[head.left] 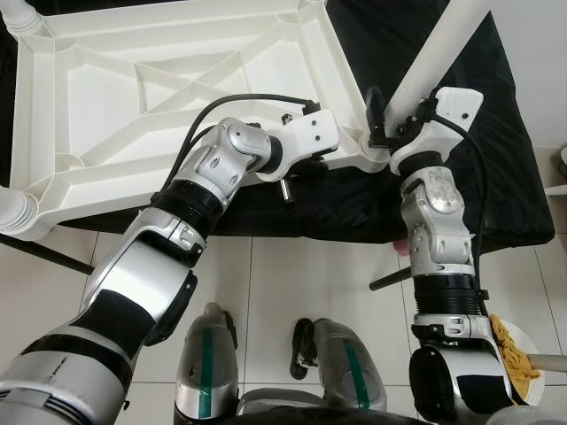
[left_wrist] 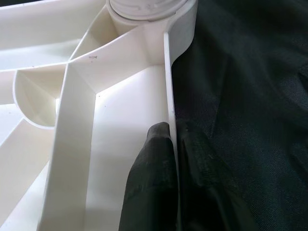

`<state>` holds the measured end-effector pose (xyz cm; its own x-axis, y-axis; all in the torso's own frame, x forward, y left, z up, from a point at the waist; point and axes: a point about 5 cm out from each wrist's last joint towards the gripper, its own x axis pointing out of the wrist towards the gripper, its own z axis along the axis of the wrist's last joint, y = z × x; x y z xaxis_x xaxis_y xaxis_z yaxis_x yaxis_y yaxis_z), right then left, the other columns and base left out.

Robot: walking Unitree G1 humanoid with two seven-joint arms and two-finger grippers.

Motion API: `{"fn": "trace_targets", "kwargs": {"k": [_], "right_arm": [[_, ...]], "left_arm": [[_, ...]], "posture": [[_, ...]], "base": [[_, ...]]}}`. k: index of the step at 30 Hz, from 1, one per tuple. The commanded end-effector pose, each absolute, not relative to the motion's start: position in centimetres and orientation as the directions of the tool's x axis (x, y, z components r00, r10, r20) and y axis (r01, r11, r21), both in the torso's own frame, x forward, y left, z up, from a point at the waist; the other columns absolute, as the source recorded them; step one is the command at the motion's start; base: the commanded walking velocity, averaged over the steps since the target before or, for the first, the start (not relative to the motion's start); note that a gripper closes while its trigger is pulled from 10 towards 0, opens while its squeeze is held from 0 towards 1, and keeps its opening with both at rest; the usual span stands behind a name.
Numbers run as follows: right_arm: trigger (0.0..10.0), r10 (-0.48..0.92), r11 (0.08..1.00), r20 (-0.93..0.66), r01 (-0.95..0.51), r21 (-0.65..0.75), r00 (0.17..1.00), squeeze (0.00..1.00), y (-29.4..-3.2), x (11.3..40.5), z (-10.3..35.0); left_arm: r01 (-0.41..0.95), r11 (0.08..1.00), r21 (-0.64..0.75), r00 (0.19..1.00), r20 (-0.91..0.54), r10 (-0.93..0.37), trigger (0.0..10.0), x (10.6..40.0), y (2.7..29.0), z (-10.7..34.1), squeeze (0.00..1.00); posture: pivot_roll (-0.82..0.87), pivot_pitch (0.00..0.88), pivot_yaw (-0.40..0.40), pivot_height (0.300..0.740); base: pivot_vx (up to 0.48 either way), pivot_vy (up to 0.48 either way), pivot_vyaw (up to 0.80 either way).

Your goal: Building children table

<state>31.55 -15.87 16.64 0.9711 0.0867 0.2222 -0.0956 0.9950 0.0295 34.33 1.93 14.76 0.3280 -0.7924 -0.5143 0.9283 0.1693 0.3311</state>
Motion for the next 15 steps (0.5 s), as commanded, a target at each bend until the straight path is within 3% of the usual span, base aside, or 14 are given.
{"fn": "trace_targets", "kwargs": {"k": [1,2,5,15], "right_arm": [[10.0,0.131,0.990,0.212,-0.139,0.025,0.968,0.00,-16.0,31.6,16.3],[10.0,0.131,0.990,0.212,-0.139,0.025,0.968,0.00,-16.0,31.6,16.3],[10.0,0.406,0.912,0.185,-0.411,-0.012,0.895,0.00,-16.8,31.5,16.2],[10.0,0.518,0.855,0.156,-0.512,-0.077,0.841,0.00,-19.2,32.0,16.6]], "left_arm": [[0.936,0.154,0.317,0.304,-0.505,-0.808,10.0,34.0,1.7,14.3,0.00],[0.936,0.154,0.317,0.304,-0.505,-0.808,10.0,34.0,1.7,14.3,0.00],[0.935,0.151,0.320,0.303,-0.504,-0.809,10.0,34.0,1.6,14.3,0.00],[0.935,0.146,0.324,0.302,-0.506,-0.808,10.0,34.0,1.5,14.3,0.00]], "posture": [[0.02,0.046,-0.044,0.740],[0.02,0.046,-0.044,0.740],[0.02,0.032,-0.043,0.740],[0.02,0.020,-0.039,0.740]], "base": [[0.000,0.000,0.00],[0.000,0.000,0.00],[0.000,0.000,0.00],[0.000,0.000,0.00]]}}
